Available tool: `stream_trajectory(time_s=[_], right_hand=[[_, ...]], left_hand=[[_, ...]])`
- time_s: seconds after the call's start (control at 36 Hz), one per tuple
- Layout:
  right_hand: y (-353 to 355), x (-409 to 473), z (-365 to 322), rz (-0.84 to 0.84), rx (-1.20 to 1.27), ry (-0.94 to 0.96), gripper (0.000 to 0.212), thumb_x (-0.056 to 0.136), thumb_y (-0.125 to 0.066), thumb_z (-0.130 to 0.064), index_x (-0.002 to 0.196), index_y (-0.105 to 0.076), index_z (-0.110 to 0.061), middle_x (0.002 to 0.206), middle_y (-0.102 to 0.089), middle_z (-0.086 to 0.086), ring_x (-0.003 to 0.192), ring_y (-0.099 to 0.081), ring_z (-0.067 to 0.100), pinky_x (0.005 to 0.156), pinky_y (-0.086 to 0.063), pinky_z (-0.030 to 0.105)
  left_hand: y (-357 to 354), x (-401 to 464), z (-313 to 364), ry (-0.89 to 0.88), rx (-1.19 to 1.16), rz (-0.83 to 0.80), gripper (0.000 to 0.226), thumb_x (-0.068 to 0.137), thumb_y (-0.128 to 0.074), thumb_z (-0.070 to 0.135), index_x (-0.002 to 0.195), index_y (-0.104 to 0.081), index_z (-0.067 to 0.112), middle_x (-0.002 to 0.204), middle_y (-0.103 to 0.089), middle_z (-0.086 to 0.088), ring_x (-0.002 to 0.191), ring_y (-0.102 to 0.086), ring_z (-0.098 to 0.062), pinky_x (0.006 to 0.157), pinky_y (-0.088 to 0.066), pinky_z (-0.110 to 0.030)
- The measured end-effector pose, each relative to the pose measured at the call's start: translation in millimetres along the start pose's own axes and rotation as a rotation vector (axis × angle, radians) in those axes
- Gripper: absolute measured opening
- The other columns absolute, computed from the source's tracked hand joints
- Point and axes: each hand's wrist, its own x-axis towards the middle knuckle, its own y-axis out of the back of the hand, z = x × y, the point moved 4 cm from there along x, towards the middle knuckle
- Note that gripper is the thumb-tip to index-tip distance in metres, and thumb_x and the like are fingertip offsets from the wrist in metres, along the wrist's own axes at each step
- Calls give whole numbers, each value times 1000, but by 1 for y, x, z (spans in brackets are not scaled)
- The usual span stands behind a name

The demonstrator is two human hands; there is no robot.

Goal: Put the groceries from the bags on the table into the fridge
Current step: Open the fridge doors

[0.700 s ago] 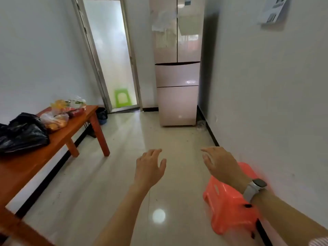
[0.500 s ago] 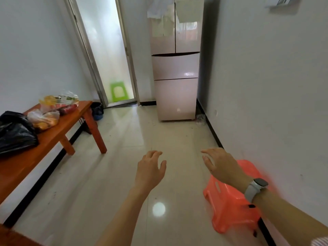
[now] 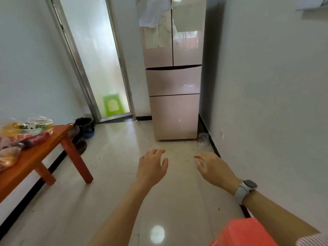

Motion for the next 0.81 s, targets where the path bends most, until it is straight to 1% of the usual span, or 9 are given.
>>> stream_trajectory(time_s=[0.17, 0.31, 0.47, 0.56, 0.61, 0.72, 0.81], right_hand=[[-26, 107, 23, -57, 37, 46, 34, 95, -40, -28, 123, -55, -16, 124, -59, 2, 116, -50, 16, 99, -37, 27], [-45, 198, 45, -80, 40, 38, 34, 95, -40, -25, 123, -55, -14, 124, -58, 2, 117, -49, 16, 99, -35, 24], [-69, 317, 73, -74, 47, -15, 33, 95, -40, -25, 122, -55, -17, 123, -58, 1, 114, -49, 16, 96, -38, 26], [-71, 382, 81, -73, 60, -51, 32, 96, -39, -27, 122, -55, -18, 122, -58, -1, 114, -50, 15, 95, -40, 27], [-68, 426, 86, -69, 64, -57, 32, 96, -38, -28, 123, -54, -19, 122, -57, -1, 113, -50, 14, 93, -40, 25], [-61, 500, 103, -18, 85, -72, 32, 96, -40, -27, 124, -53, -18, 123, -57, -1, 114, -50, 13, 94, -39, 22], [-62, 545, 124, -11, 72, -96, 33, 96, -39, -28, 125, -52, -18, 123, -57, -2, 113, -50, 12, 94, -40, 23]], left_hand=[[-9, 95, -37, 71, -35, -2, 39, 95, -44, 31, 131, -48, 17, 133, -52, 0, 120, -49, -17, 103, -38, -37], [-23, 179, -74, 87, -37, 20, 37, 95, -44, 30, 129, -51, 17, 129, -55, 0, 116, -51, -17, 101, -40, -36], [-42, 306, -111, 57, -72, 36, 37, 95, -45, 30, 129, -51, 16, 128, -56, -1, 114, -53, -19, 98, -42, -37], [-42, 379, -127, 26, -70, 33, 37, 95, -45, 29, 129, -51, 16, 128, -55, -2, 114, -53, -21, 98, -42, -39], [-40, 429, -137, 11, -60, 51, 36, 94, -45, 29, 128, -51, 17, 127, -55, -2, 113, -54, -22, 97, -42, -39], [-41, 521, -145, -35, -85, 80, 35, 94, -46, 25, 128, -52, 16, 129, -55, -2, 115, -53, -20, 97, -43, -35], [-51, 578, -142, -59, -123, 66, 36, 94, -46, 25, 129, -51, 15, 129, -54, -3, 116, -51, -21, 97, -43, -38]])
